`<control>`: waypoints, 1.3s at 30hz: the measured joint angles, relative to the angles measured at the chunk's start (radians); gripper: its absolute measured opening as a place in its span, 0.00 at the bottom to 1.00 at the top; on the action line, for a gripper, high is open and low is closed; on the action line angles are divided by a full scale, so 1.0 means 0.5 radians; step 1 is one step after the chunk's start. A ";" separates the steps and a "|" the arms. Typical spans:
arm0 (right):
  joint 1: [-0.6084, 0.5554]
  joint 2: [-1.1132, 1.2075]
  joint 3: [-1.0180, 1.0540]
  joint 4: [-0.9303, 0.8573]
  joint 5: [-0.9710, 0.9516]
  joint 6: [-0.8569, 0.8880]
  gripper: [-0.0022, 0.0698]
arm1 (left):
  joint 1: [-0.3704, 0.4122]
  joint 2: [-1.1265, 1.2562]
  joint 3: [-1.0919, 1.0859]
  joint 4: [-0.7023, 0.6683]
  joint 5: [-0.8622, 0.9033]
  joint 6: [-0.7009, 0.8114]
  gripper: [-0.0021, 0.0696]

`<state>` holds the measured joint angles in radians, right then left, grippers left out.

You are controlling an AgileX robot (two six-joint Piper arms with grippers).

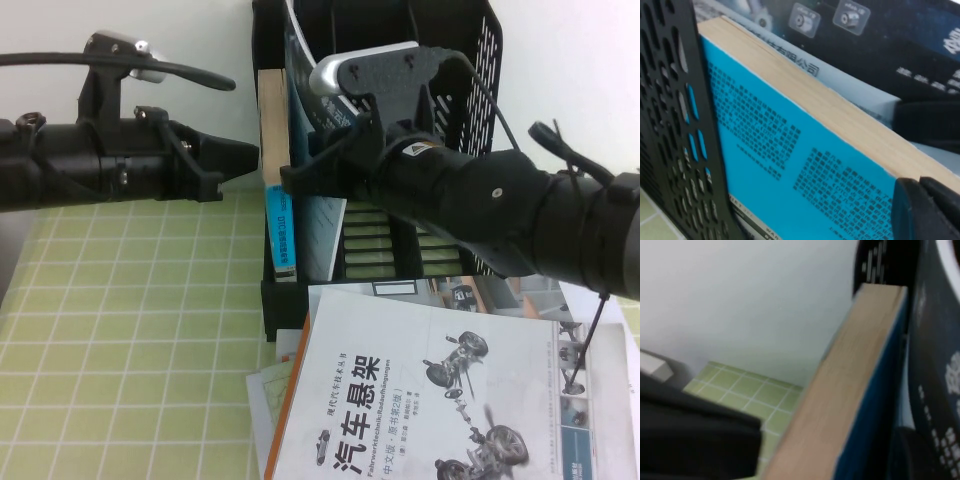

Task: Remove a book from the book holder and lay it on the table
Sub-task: Pick up the right side book from the book shelf, then place the picked book on the book

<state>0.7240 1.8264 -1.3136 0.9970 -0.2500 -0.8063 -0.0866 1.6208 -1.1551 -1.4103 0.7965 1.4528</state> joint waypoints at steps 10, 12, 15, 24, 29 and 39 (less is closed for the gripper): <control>-0.004 -0.456 -0.038 -0.101 0.378 -0.124 0.07 | 0.000 -0.028 0.000 0.009 0.071 -0.091 0.03; -0.004 -0.602 -0.045 -0.101 0.500 -0.184 0.07 | 0.000 -0.078 0.000 0.009 0.072 -0.109 0.03; -0.004 -0.849 -0.045 -0.109 0.716 -0.245 0.07 | 0.001 -0.203 0.000 0.018 0.088 -0.189 0.03; -0.117 -1.319 -0.291 -0.313 1.653 -0.103 0.06 | 0.001 -0.679 0.000 0.551 0.147 -0.849 0.03; -0.128 -1.298 -0.494 -0.764 2.323 0.203 0.06 | 0.001 -0.981 0.000 0.934 0.180 -1.217 0.03; -0.132 -1.034 -0.684 -1.855 2.831 0.468 0.06 | 0.001 -1.378 0.264 1.275 0.142 -1.707 0.03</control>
<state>0.6581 1.3096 -1.6556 0.0694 1.1658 -0.5724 -0.0860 0.9317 -1.0233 -0.7730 0.8675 0.5995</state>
